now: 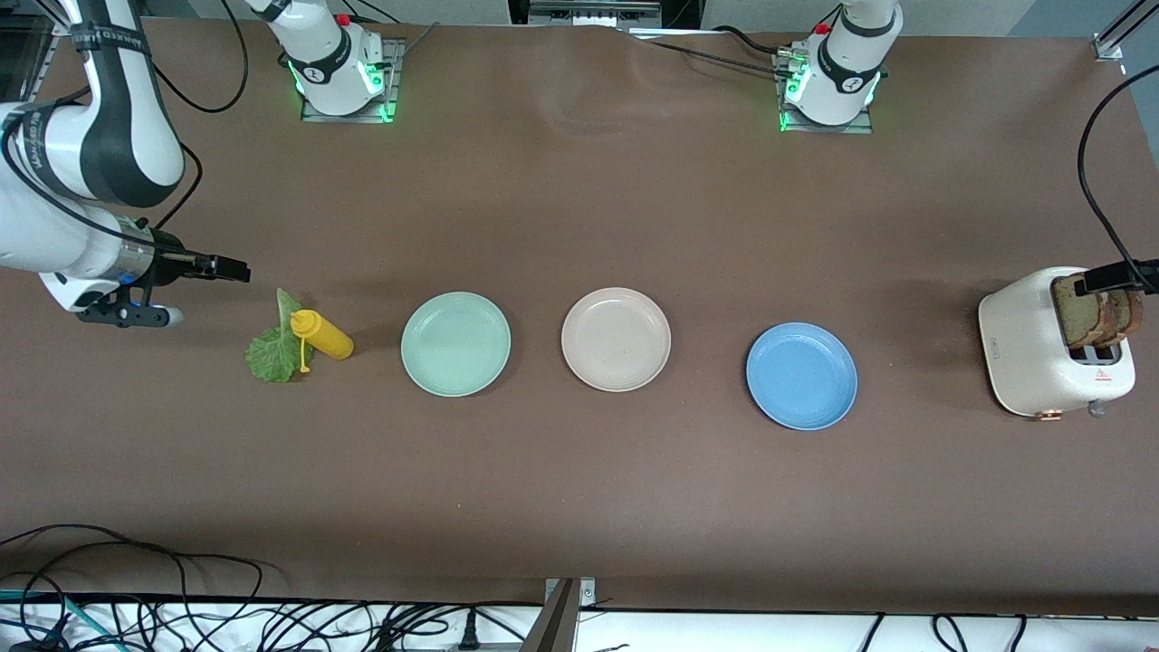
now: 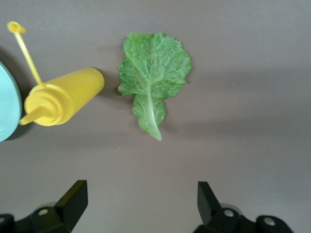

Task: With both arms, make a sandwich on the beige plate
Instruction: 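Reach the lettuce with the right gripper while the left gripper grasps toast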

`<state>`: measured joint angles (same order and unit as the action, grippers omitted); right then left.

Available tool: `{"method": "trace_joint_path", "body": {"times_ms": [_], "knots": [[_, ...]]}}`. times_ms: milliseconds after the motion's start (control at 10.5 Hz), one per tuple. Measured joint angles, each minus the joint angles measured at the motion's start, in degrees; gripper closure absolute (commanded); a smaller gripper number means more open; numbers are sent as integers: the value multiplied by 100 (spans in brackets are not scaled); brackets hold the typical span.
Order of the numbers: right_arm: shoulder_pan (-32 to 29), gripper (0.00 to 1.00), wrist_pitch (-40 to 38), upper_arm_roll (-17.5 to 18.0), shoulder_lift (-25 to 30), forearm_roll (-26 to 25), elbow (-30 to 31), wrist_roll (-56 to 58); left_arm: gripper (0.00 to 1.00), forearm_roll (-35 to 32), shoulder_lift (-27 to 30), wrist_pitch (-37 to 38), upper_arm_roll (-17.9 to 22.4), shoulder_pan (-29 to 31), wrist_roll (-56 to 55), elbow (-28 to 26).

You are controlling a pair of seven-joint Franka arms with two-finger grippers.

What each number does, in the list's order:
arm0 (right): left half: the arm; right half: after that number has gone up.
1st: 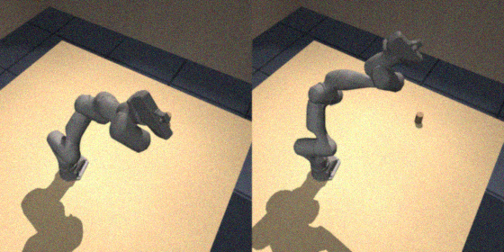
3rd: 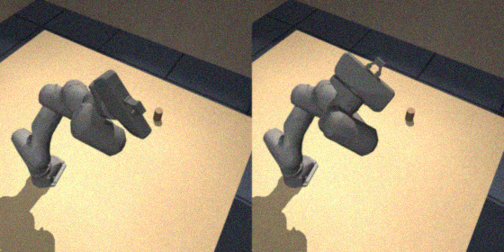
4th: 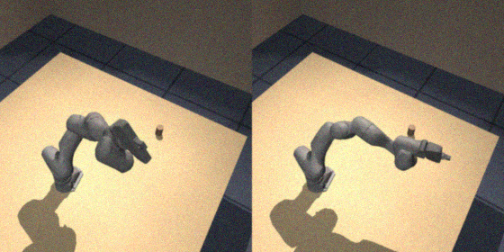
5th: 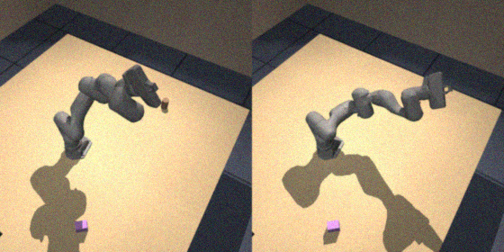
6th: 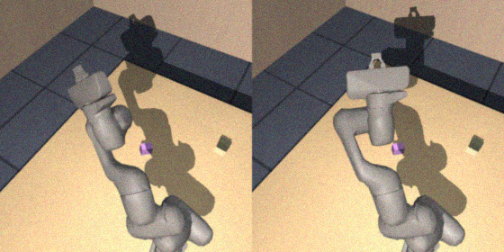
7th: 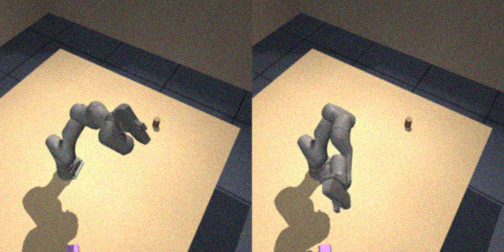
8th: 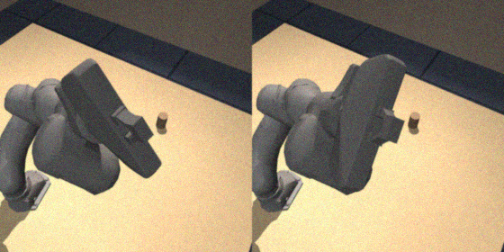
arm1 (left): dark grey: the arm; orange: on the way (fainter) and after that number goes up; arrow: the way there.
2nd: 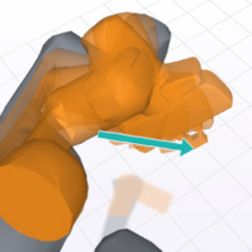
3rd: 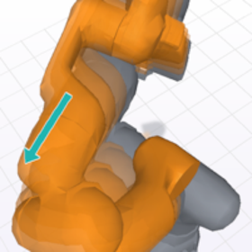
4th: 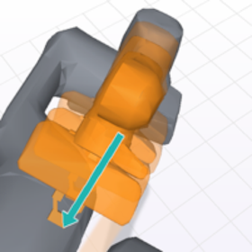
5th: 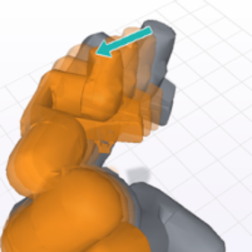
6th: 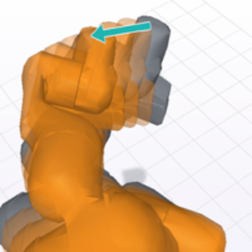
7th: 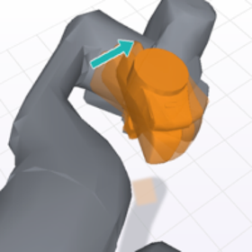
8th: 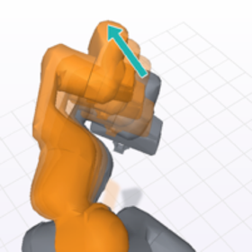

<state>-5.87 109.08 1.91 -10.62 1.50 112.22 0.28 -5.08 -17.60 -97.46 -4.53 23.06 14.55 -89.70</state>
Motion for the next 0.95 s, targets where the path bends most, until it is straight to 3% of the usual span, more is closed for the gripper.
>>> {"method": "trace_joint_path", "body": {"times_ms": [286,858,953], "knots": [[0,0,203,0,-253,0,13,0,0,-196,-356,-142,-5,45,0,-73],[-4,0,642,-2,-931,0,28,2,0,-540,-403,-274,-13,98,1,-352],[-5,0,736,-4,-1025,0,36,2,23,-574,-423,-320,-11,135,1,-392]]}}
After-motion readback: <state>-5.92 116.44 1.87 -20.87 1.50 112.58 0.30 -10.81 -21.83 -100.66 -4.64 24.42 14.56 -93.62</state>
